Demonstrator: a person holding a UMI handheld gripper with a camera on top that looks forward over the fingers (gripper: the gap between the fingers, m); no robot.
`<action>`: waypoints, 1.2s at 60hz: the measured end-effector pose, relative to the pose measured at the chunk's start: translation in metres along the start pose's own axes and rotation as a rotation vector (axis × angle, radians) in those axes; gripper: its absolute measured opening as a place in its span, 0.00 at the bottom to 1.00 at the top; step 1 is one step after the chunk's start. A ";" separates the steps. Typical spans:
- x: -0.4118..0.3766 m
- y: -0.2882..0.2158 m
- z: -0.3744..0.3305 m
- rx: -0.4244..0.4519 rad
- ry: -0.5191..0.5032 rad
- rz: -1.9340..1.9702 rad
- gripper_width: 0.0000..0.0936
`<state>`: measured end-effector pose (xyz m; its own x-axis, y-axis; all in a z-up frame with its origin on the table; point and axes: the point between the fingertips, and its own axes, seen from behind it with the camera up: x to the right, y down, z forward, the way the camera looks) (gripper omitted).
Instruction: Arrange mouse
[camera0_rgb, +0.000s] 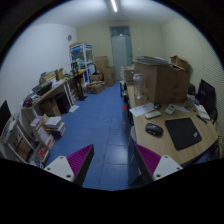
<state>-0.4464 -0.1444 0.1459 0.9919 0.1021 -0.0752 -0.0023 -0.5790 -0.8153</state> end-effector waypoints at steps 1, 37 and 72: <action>-0.005 0.001 -0.005 -0.001 0.006 0.000 0.89; 0.224 0.014 0.149 -0.004 0.022 -0.111 0.89; 0.232 -0.009 0.258 -0.003 -0.077 -0.139 0.53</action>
<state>-0.2487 0.0928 -0.0121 0.9700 0.2429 -0.0059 0.1346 -0.5574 -0.8193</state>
